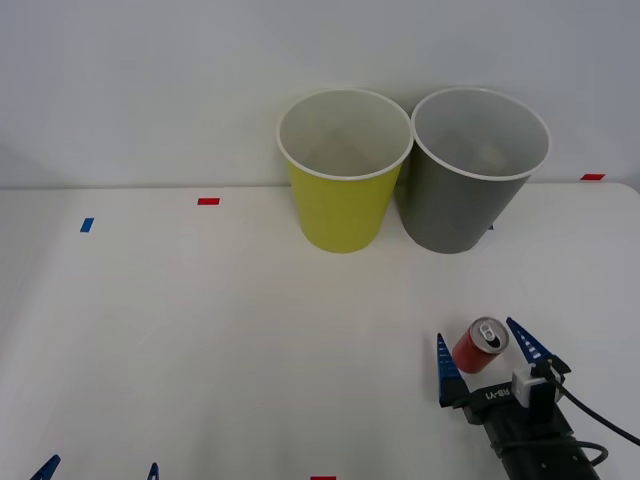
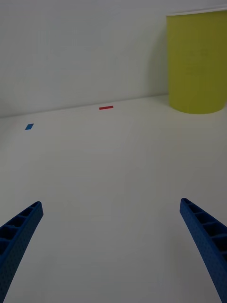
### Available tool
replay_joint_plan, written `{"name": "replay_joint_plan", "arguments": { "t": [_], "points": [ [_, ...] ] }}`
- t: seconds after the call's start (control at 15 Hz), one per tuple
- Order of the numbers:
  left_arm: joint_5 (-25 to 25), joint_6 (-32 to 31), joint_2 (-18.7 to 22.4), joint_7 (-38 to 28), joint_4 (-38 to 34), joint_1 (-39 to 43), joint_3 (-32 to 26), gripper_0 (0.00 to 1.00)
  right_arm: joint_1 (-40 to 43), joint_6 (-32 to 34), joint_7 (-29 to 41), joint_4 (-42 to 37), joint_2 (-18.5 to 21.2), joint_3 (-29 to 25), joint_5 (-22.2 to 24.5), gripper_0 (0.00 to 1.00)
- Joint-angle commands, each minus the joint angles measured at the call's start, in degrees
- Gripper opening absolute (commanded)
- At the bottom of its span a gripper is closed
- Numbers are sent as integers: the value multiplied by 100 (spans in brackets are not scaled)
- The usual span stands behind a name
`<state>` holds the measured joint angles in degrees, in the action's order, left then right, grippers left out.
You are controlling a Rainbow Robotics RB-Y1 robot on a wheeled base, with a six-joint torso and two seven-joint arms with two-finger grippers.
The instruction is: Put cans in the gray bin and PET bottles in the light green bin.
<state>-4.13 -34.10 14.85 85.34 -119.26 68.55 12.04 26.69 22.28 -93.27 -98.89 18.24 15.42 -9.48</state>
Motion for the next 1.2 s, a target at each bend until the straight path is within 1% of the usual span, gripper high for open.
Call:
{"name": "replay_joint_plan", "arguments": {
  "t": [0.07, 0.2, 0.27, 0.53, 0.8, 0.87, 1.0, 1.07, 1.2],
  "points": [
    [-1, 0, 0, 0, 0, 0, 0, 100, -33, -30, -16, 1, -5, -4, 26, 92],
    [-1, 0, 0, 0, 0, 0, 0, 100, -24, -30, -33, -8, 21, -4, 34, 25],
    [-1, 0, 0, 0, 0, 0, 0, 100, -24, -30, -51, 1, 30, -4, 34, 13],
    [-1, 0, 0, 0, 0, 0, 0, 100, 2, -39, -113, 1, 30, -4, 43, 7],
    [-1, 0, 0, 0, 0, 0, 0, 100, 64, -48, -95, -43, 30, 5, -18, 2],
    [-1, 0, 0, 0, 0, 0, 0, 100, 117, -364, -113, -289, 30, -4, -36, 1],
    [-1, 0, 0, 0, 0, 0, 0, 100, 416, -1709, -95, -1484, 30, -118, -53, 1],
    [-1, 0, 0, 0, 0, 0, 0, 100, 547, -2201, -60, -1985, 21, -197, -71, 1],
    [-1, 0, 0, 0, 0, 0, 0, 100, 626, -2579, 19, -2460, 21, -303, -106, 0]
  ]
}}
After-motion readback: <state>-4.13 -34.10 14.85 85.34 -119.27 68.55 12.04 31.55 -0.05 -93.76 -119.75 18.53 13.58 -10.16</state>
